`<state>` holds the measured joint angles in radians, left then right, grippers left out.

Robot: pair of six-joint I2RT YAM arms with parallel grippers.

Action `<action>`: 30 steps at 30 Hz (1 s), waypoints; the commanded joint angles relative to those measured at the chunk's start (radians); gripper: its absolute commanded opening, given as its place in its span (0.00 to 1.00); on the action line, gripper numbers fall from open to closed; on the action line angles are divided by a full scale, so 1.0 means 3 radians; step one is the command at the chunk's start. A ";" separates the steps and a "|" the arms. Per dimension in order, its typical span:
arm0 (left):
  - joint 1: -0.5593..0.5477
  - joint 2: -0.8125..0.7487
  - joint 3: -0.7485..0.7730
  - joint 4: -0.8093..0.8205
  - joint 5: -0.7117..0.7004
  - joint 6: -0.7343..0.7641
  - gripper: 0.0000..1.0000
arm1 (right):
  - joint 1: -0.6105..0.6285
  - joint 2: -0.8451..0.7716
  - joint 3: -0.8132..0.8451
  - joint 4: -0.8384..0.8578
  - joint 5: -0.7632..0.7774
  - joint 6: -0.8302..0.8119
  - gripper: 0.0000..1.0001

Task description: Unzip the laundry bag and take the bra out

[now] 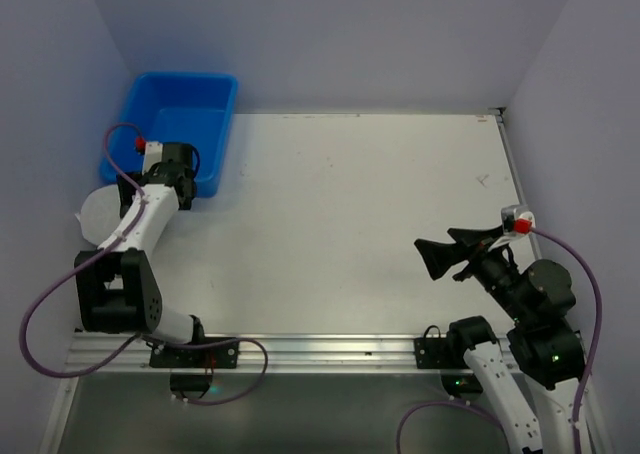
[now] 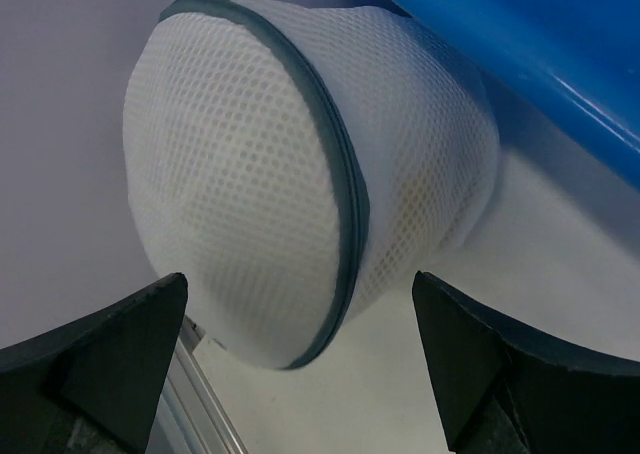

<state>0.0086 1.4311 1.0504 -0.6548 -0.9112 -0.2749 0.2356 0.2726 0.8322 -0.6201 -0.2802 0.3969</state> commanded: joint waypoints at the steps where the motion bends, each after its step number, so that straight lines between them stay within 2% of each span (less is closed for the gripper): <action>1: 0.0201 0.0260 0.0277 0.0316 -0.0225 0.0006 0.97 | 0.0002 -0.0039 -0.0043 0.0114 -0.0181 0.0027 0.99; 3: 0.0232 0.0434 0.0333 0.0291 -0.0245 -0.0009 0.92 | 0.0007 -0.0049 -0.0049 0.0104 -0.0176 0.0022 0.99; 6: 0.0232 0.0501 0.0329 0.0286 -0.0220 -0.0019 0.66 | 0.0007 -0.0075 -0.0079 0.0114 -0.0165 0.0006 0.99; 7: 0.0227 0.0491 0.0293 0.0265 -0.0159 -0.0030 0.49 | 0.0007 -0.0085 -0.0089 0.0129 -0.0170 0.0011 0.99; 9: 0.0187 0.0389 0.0227 0.0250 -0.0098 -0.0050 0.35 | 0.0012 -0.0090 -0.0105 0.0149 -0.0181 0.0011 0.99; 10: 0.0156 0.0338 0.0145 0.0204 -0.0067 -0.0076 0.23 | 0.0012 -0.0090 -0.0105 0.0155 -0.0186 0.0011 0.99; 12: -0.0002 0.0129 0.0078 0.0006 0.0050 -0.0157 0.14 | 0.0007 -0.0085 -0.0100 0.0155 -0.0186 0.0017 0.99; 13: -0.0145 0.0072 0.0032 -0.0092 0.0107 -0.0264 0.05 | 0.0007 -0.0080 -0.0100 0.0165 -0.0181 0.0022 0.99; 14: -0.0384 -0.0055 0.0007 -0.0184 0.0188 -0.0311 0.02 | 0.0007 -0.0080 -0.0090 0.0170 -0.0186 0.0017 0.99; 16: -0.0717 -0.0163 -0.0034 -0.0485 0.0316 -0.0519 0.00 | 0.0007 -0.0075 -0.0084 0.0170 -0.0191 0.0022 0.99; 17: -0.1063 -0.0244 -0.0055 -0.0578 0.0393 -0.0592 0.00 | 0.0007 -0.0060 -0.0074 0.0170 -0.0206 0.0017 0.99; 19: -0.1433 -0.0311 -0.0030 -0.0783 0.0623 -0.0770 0.00 | 0.0007 -0.0055 -0.0064 0.0175 -0.0227 0.0006 0.99; 20: -0.1819 -0.0347 0.0026 -0.0798 0.0695 -0.0837 0.00 | 0.0007 -0.0050 -0.0074 0.0185 -0.0257 0.0006 0.99; 21: -0.2026 -0.0342 0.0083 -0.0864 0.0776 -0.0914 0.00 | 0.0007 -0.0050 -0.0079 0.0195 -0.0283 0.0001 0.99; 22: -0.2215 -0.0292 0.0154 -0.0875 0.0792 -0.1031 0.00 | 0.0007 -0.0050 -0.0084 0.0226 -0.0293 -0.0004 0.99; 23: -0.2592 -0.0241 0.0312 -0.0880 0.0787 -0.1088 0.00 | 0.0007 -0.0044 -0.0084 0.0241 -0.0313 -0.0009 0.99; 25: -0.2916 0.0024 0.0522 -0.0896 0.0736 -0.1200 0.00 | 0.0007 -0.0014 -0.0079 0.0267 -0.0304 0.0006 0.99; 26: -0.3191 0.0132 0.0639 -0.0901 0.0701 -0.1226 0.00 | 0.0007 0.0007 -0.0059 0.0267 -0.0293 0.0011 0.99; 28: -0.3418 0.0367 0.1002 -0.0890 0.0609 -0.1272 0.00 | 0.0007 0.0088 -0.0023 0.0232 -0.0242 0.0032 0.99; 29: -0.3596 0.0606 0.1120 -0.0890 0.0593 -0.1293 0.04 | 0.0007 0.0124 -0.0003 0.0221 -0.0247 0.0032 0.99; 30: -0.3674 0.0730 0.1232 -0.0865 0.0563 -0.1313 0.18 | 0.0007 0.0160 0.0018 0.0201 -0.0232 0.0062 0.99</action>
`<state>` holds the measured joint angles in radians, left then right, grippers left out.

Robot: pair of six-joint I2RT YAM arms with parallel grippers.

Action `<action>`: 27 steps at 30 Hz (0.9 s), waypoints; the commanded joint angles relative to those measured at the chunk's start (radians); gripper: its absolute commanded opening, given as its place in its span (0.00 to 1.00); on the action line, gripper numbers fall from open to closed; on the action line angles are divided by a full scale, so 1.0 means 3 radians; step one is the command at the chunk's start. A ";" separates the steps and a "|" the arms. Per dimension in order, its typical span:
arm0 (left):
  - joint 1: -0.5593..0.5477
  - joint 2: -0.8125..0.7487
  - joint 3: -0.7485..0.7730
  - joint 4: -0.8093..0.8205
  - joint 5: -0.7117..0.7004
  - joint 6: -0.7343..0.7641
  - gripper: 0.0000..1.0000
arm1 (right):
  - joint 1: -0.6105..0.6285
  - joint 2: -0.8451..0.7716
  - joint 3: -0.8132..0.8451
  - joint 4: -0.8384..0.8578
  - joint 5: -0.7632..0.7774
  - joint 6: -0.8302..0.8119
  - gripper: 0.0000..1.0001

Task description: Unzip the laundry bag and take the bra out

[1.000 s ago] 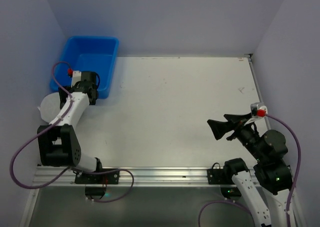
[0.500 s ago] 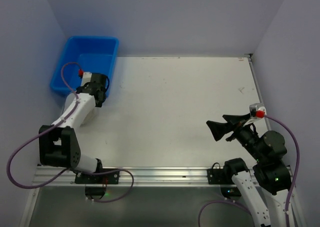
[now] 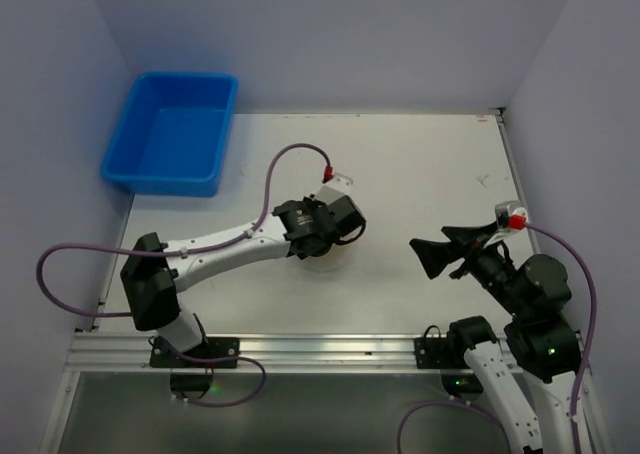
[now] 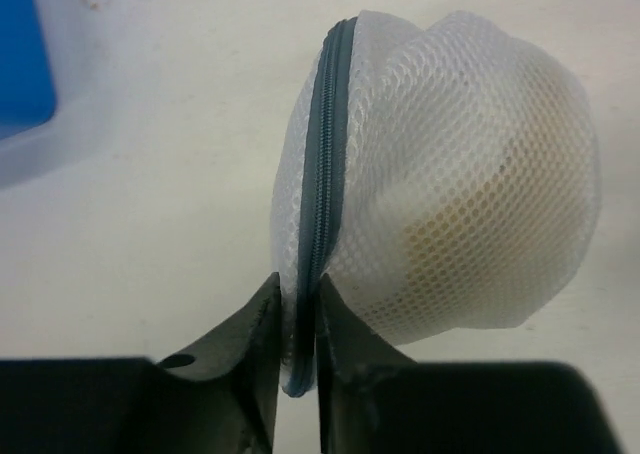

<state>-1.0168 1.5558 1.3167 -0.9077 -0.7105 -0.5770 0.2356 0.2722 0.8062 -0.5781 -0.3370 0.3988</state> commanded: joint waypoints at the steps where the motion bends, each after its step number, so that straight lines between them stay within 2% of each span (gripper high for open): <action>1: -0.0327 0.0417 0.0559 -0.0007 -0.0091 -0.0296 0.25 | 0.0007 0.0237 0.0109 0.0025 0.0003 0.0071 0.99; 2: -0.0449 0.0590 0.0662 -0.0001 -0.0091 -0.0296 0.33 | 0.0007 0.0274 0.0115 0.0005 0.0019 0.0087 0.99; 3: -0.0501 0.0647 0.0754 -0.0001 -0.0106 -0.0301 0.51 | 0.0007 0.0304 0.0115 -0.0016 0.0044 0.0117 0.99; 6: -0.0624 0.0679 0.0959 0.0085 -0.0030 -0.0311 0.84 | 0.0007 0.0386 0.0079 -0.0082 0.0177 0.0204 0.99; 9: -0.0670 0.0470 0.0919 0.0269 0.0163 -0.0306 0.98 | 0.0007 0.0447 0.0007 -0.0082 0.0341 0.0327 0.99; 16: -0.0630 -0.0633 0.0194 0.0934 0.0583 -0.0398 1.00 | 0.0012 0.0882 -0.0074 0.0015 0.0423 0.0685 0.95; 19: -0.0426 -0.0981 -0.0220 0.1240 0.0910 -0.0495 1.00 | 0.0043 0.1158 -0.0136 0.0081 0.0454 0.0818 0.95; 24: -0.0078 -0.1259 -0.0987 0.1970 0.1518 -0.0786 1.00 | 0.0216 0.1597 -0.0284 0.0367 0.0601 0.1017 0.94; 27: -0.0016 -0.1208 -0.1106 0.2309 0.1688 -0.0863 1.00 | 0.0258 0.1756 -0.0371 0.0551 0.0571 0.1114 0.93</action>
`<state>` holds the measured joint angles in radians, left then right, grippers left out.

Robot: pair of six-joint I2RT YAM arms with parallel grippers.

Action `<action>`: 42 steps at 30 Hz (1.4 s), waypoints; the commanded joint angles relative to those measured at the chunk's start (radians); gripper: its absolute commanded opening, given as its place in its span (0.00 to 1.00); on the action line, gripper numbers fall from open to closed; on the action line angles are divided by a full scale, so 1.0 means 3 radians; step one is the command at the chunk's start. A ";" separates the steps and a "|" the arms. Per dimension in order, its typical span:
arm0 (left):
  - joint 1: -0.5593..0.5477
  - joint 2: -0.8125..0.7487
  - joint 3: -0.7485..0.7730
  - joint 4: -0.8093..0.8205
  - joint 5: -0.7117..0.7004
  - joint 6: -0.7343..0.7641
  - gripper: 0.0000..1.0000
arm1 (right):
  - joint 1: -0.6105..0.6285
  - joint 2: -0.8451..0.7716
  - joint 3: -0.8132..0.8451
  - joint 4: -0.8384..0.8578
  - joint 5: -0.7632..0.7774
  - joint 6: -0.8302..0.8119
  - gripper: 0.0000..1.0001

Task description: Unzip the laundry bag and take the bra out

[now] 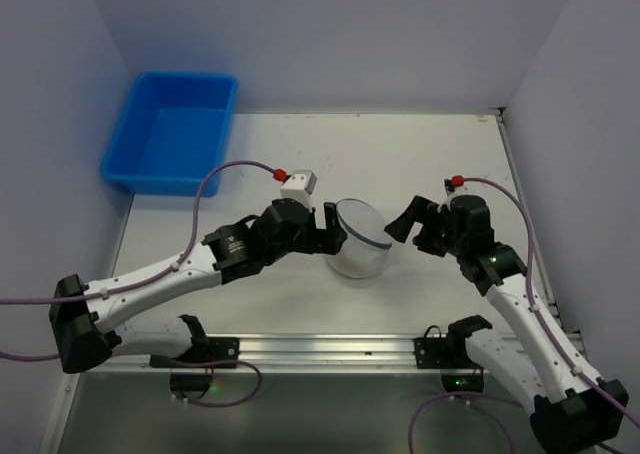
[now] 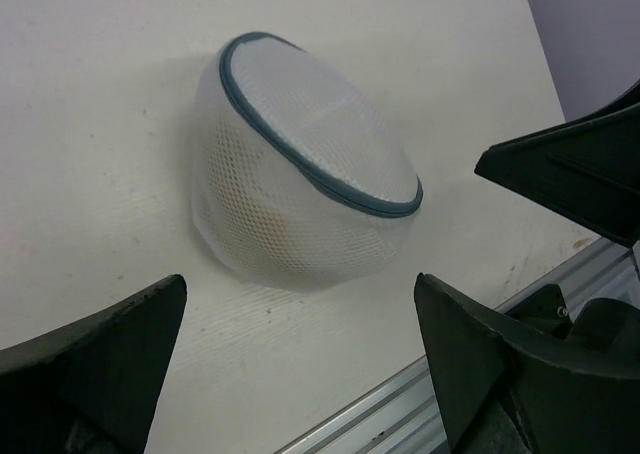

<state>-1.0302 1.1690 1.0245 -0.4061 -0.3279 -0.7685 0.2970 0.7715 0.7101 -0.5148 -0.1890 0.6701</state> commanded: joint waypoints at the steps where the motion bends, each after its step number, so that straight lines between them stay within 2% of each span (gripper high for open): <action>1: 0.0028 0.0172 -0.0122 0.0683 0.0433 -0.0255 1.00 | 0.0104 0.0168 -0.0076 0.0396 0.0123 0.0236 0.92; 7: 0.0028 0.0521 -0.0025 0.0924 0.0413 -0.0307 1.00 | 0.0528 0.0587 -0.0265 0.0790 0.0308 0.0369 0.91; 11: 0.0069 0.0618 -0.0025 0.0833 0.0046 -0.0317 0.99 | 0.0830 0.1001 -0.0260 0.0964 0.0466 0.0410 0.90; 16: 0.0243 0.0521 -0.0336 0.0796 -0.0165 -0.0455 0.96 | 0.1111 0.1319 -0.0174 0.1031 0.0630 0.0441 0.89; 23: 0.0381 0.0490 -0.0756 0.0914 -0.0129 -0.0634 0.95 | 0.1449 0.1642 0.0026 0.1000 0.0804 0.0619 0.88; 29: 0.0642 0.0547 -0.0853 0.1103 -0.0032 -0.0497 0.92 | 0.1623 0.1325 0.0195 0.0587 0.0988 0.0594 0.90; 36: 0.1030 0.0888 -0.0526 0.1262 0.0085 0.0218 0.92 | 0.1613 0.0502 0.0164 0.0029 0.1300 0.0563 0.98; 42: 0.1281 0.1099 -0.0204 0.1441 0.0315 0.0669 0.96 | 0.1506 0.0113 0.0072 -0.0058 0.1392 0.0466 0.99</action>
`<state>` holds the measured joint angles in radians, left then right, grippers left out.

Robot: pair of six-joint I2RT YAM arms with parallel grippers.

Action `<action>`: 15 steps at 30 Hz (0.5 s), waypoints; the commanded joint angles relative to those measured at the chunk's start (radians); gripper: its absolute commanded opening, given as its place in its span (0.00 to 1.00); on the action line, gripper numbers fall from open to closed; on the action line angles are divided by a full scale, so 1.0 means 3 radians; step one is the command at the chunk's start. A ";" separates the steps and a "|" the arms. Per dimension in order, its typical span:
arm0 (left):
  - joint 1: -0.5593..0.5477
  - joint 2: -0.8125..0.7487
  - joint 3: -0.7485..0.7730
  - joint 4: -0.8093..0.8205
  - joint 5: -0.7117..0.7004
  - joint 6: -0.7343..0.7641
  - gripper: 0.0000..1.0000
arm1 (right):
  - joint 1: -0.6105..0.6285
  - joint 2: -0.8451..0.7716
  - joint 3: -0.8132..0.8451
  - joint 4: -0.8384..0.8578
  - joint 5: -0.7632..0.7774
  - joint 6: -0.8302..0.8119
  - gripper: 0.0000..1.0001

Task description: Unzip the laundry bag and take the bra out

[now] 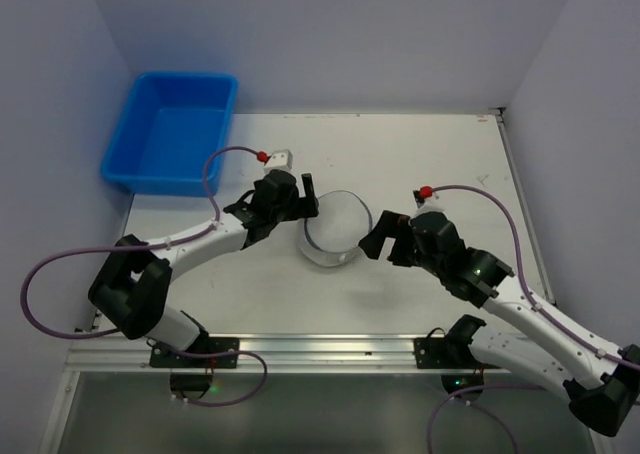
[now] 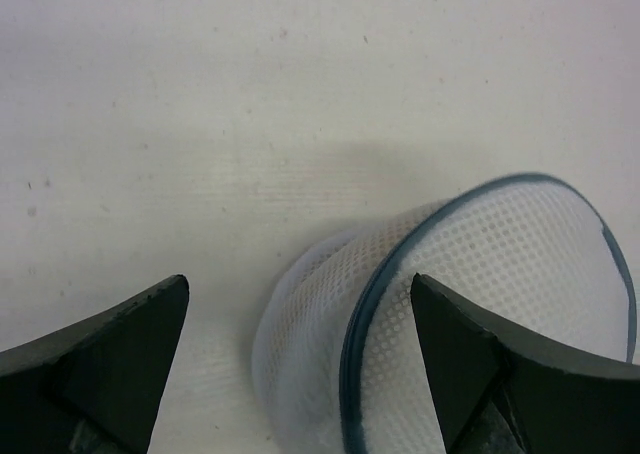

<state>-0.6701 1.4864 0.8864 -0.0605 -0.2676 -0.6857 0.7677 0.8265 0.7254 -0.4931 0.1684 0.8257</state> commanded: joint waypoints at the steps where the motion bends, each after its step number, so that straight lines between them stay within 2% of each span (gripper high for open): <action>1: 0.0086 0.0041 0.0292 0.0278 0.0125 0.0414 0.97 | -0.0084 -0.0065 0.0006 -0.0116 0.0211 -0.0073 0.99; 4: 0.0086 -0.0081 0.0282 0.0212 0.0258 0.0343 1.00 | -0.0181 0.0006 -0.0050 0.0073 0.0063 -0.0165 0.98; 6: 0.0086 -0.0254 0.0119 0.0232 0.0360 0.0180 1.00 | -0.0268 0.0088 -0.0132 0.0434 -0.0085 -0.0180 0.93; 9: 0.0081 -0.0383 -0.0142 0.0395 0.0478 0.0031 1.00 | -0.0324 0.0460 -0.0209 0.0885 -0.0351 -0.0160 0.89; 15: 0.0081 -0.0276 -0.0219 0.0432 0.0534 -0.0031 1.00 | -0.0340 0.1304 -0.0081 0.1423 -0.0632 -0.0150 0.84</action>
<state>-0.6476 1.3952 0.8303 0.0116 -0.1349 -0.6712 0.6708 1.1557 0.6804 -0.2256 0.0460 0.7876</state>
